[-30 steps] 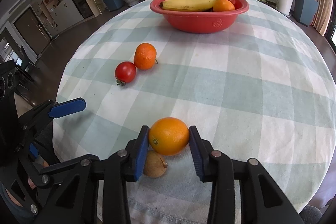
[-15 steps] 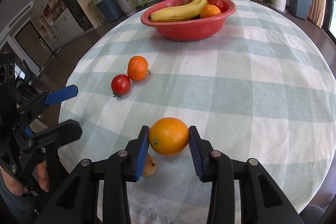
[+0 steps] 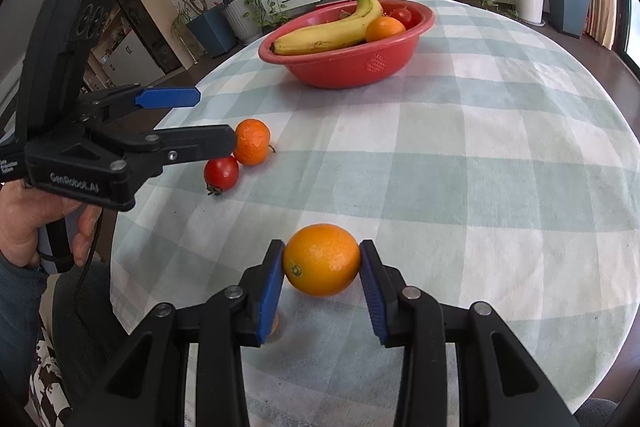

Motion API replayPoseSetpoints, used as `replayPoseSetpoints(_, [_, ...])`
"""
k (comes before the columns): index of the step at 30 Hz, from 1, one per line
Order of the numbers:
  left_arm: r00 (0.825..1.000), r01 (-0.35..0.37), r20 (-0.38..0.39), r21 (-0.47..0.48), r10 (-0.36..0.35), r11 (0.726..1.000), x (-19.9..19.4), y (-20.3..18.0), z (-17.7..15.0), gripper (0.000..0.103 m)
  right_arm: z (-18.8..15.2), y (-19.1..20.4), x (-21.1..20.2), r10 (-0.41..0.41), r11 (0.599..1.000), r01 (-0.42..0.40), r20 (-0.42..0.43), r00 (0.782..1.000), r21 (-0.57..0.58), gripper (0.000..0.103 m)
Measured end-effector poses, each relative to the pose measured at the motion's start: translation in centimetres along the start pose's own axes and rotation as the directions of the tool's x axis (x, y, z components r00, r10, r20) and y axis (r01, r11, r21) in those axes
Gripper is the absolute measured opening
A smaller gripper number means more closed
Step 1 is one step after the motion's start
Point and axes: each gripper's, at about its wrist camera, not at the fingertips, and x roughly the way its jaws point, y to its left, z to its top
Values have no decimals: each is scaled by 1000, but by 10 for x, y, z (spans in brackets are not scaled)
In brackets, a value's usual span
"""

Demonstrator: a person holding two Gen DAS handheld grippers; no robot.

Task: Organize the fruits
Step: 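Grasp the orange with the right tool while the left tool approaches another orange, then grasp the orange beside the red tomato with the left tool while the right tool holds its orange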

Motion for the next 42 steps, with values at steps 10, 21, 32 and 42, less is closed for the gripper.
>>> replayPoseSetpoints(10, [997,-13,-74,-2,12,1000,35,-1,2,102,1,-6,2,12,1000,-12,5,1000,10,40])
replayPoseSetpoints(21, [994,4,-109,-21,-6,1000,50,-3,2,79,0,-7,2,15,1000,-15,7,1000,11,40])
replayPoseSetpoints(32, [993,19,-120,-37,-24,999,58,1,-1,63,0,-6,2,13,1000,-13,8,1000,7,40])
replayPoseSetpoints(42, [993,17,-112,-54,-23,998,56,9,-1,49,-1,-6,2,13,1000,-13,9,1000,7,41])
